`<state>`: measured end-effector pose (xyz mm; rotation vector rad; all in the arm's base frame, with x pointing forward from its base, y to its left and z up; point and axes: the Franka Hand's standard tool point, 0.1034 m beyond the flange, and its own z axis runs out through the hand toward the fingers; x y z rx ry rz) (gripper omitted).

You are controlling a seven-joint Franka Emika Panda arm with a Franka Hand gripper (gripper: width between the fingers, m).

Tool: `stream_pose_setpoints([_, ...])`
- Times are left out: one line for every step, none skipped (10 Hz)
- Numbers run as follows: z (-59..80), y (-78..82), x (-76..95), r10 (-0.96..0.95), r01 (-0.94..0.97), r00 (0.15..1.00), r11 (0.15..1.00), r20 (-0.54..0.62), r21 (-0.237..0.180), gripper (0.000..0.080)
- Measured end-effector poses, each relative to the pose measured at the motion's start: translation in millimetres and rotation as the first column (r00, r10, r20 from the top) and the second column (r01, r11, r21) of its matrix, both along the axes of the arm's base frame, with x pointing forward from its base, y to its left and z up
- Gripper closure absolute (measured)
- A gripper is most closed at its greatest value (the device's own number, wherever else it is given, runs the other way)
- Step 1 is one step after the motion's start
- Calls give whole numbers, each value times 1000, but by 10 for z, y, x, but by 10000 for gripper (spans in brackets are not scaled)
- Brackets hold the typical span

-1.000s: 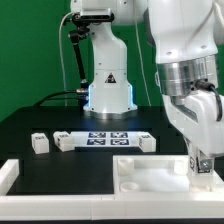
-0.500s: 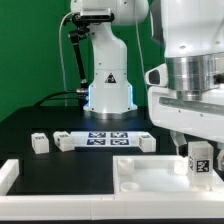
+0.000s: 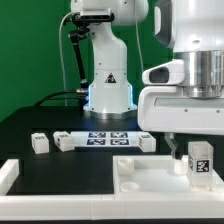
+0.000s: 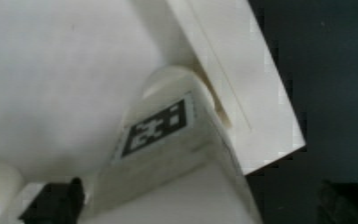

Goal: Assemble square table

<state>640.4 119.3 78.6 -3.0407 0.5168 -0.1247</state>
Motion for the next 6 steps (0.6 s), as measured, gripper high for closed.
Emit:
stream_pose_setpoints([-10, -16, 10, 88, -88, 996, 996, 21, -12, 150])
stream_pose_setpoints([-20, -16, 1, 43, -43, 999, 999, 16, -5, 150])
stream_pose_setpoints([-21, -20, 1, 44, -44, 999, 999, 16, -5, 302])
stream_pose_setpoints([-25, -18, -1, 14, -14, 1000, 1000, 14, 0, 302])
stream_pose_setpoints([-27, -18, -2, -70, 70, 998, 998, 10, 9, 441])
stream_pose_setpoints([-27, -37, 0, -143, 143, 990, 990, 7, 15, 509])
